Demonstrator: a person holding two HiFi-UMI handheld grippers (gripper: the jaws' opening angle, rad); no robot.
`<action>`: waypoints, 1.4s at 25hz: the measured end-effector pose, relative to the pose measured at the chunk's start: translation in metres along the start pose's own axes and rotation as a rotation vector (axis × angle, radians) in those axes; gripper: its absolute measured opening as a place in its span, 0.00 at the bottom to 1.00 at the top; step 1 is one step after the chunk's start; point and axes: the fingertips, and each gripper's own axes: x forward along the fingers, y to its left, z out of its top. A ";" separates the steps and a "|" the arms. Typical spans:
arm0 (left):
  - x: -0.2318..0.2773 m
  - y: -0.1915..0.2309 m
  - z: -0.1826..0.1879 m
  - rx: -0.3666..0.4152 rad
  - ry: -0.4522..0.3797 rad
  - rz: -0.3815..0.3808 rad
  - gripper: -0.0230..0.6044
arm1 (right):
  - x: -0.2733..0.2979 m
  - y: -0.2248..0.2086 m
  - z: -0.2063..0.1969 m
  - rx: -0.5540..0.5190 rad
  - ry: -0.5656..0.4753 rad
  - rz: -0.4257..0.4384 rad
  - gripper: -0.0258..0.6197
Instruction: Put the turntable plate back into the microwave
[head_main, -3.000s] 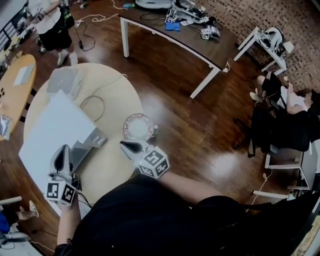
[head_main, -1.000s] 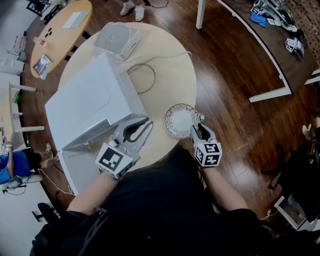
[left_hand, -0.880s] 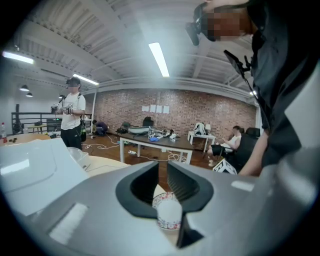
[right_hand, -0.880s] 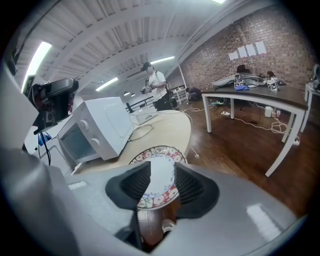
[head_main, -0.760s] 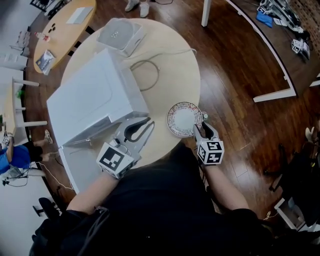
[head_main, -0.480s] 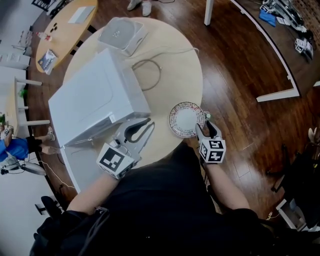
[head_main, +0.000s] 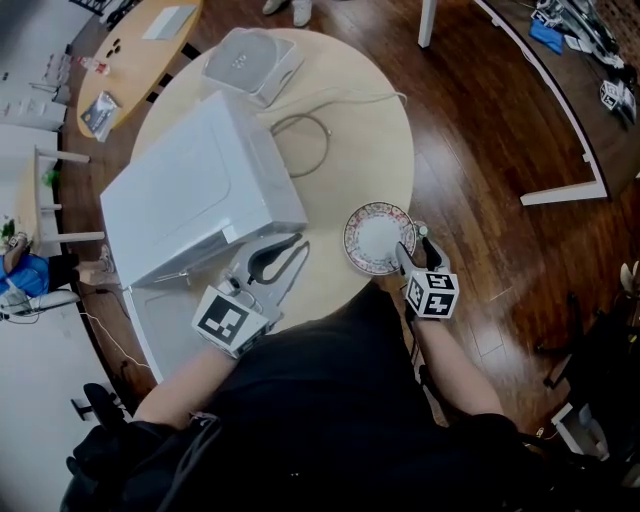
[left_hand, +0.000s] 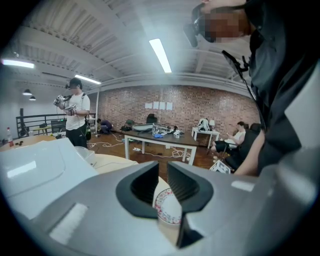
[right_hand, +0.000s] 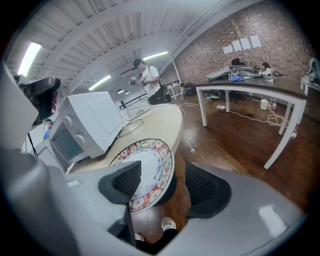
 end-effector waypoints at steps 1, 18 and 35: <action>-0.001 0.000 0.001 -0.002 -0.002 0.003 0.13 | 0.002 0.000 0.000 0.004 0.003 0.004 0.47; -0.022 0.018 -0.019 0.003 0.056 0.080 0.12 | 0.026 -0.001 -0.018 0.125 0.072 0.053 0.48; -0.046 0.022 -0.013 -0.038 -0.044 0.103 0.06 | 0.033 0.004 -0.025 0.265 0.094 0.120 0.29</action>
